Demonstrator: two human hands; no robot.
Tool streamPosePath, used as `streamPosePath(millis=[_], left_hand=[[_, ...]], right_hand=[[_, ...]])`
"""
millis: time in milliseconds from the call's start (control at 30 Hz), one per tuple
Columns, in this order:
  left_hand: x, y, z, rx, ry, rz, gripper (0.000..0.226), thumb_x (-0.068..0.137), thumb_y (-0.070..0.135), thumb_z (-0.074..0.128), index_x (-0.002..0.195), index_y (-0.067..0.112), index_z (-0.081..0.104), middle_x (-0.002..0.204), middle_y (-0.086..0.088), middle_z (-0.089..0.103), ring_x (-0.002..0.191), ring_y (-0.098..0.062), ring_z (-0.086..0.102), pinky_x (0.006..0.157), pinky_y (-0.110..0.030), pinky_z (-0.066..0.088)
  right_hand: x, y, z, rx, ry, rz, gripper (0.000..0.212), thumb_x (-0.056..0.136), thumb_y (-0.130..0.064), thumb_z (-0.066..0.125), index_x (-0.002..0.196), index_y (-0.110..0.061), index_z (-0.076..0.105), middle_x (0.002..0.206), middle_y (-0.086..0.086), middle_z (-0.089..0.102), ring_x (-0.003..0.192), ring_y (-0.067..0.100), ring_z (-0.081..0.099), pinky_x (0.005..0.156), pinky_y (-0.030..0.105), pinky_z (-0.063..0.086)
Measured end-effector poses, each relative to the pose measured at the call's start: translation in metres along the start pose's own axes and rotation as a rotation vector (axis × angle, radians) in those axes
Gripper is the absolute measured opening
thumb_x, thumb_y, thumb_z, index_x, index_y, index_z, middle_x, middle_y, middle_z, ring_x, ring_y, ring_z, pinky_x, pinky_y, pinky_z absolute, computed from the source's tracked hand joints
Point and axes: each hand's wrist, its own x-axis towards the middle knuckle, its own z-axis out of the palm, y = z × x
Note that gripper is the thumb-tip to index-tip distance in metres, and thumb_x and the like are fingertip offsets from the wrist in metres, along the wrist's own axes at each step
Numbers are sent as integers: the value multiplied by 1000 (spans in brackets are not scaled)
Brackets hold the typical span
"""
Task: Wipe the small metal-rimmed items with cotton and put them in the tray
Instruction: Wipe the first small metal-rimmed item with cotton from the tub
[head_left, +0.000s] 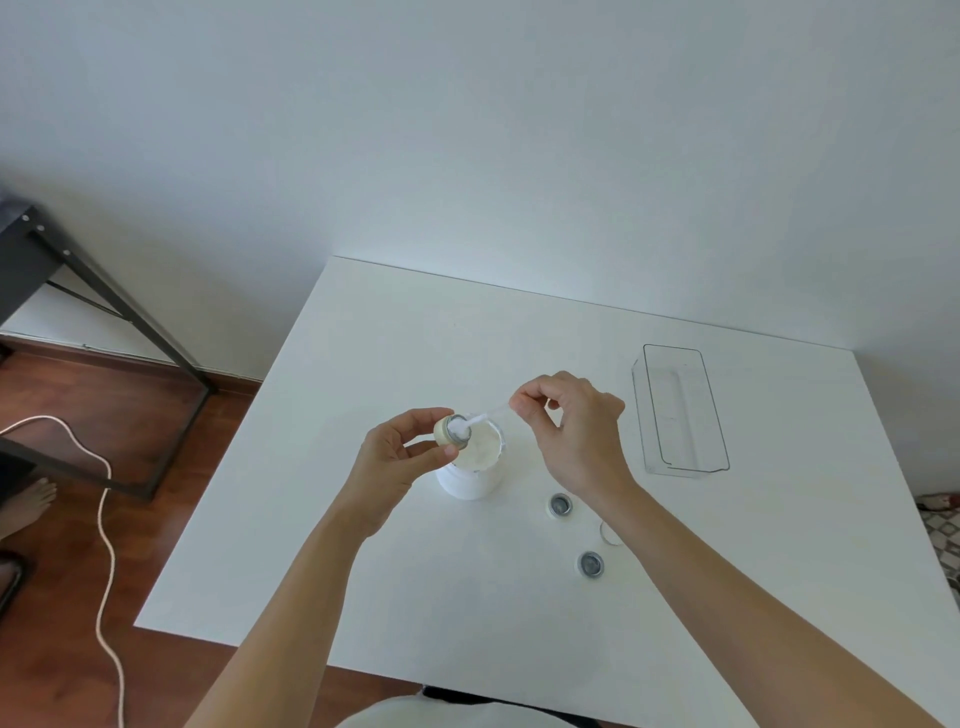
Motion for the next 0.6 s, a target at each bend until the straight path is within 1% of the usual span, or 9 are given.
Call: streamPosePath(millis=[100,167,300,400,500,600], left_hand=[[1,0,-2,-4,8,-2,34,79,13,78,110,24,74,115,1,76,103,-19,73,91,-27,55],[2,-1,-3,-5,10,-6,34,78,13,78,111,21,73,115,-1,75,102,-20,73,95,-29,55],[3,-1,0,-17,8,-4,34,77,11,79,110,18,72,115,-2,75,102,-21,73,92,-28,55],[3,-1,3,-29,33,5,36,75,9,80,109,14,71,114,-3,75,99,-22,74,90,-27,56],[4,-2,5,-42,72,21,35,75,-1,81,106,12,69,110,-1,76,95,-21,75,85,-25,56],[4,-2,6,-28,113,28,34,77,-8,79,101,14,68,106,2,77,93,-19,76,83,-24,57]], right_hand=[[2,2,-6,5,15,-12,20,92,-30,62,72,-34,61,79,-9,63,81,13,52,82,30,21],[3,4,-8,17,48,7,21,92,-29,62,72,-33,60,79,-8,64,81,15,53,80,28,19],[4,8,-4,-13,43,51,18,92,-29,61,75,-28,64,82,-7,66,81,16,54,79,27,18],[1,10,0,-22,34,67,18,93,-29,60,75,-28,63,82,-8,66,79,15,54,78,27,18],[-2,11,1,-20,31,75,20,93,-30,60,73,-31,59,81,-10,66,74,8,52,77,27,18],[-5,10,2,-2,35,90,21,92,-31,61,71,-31,58,77,-14,64,69,-2,49,76,27,18]])
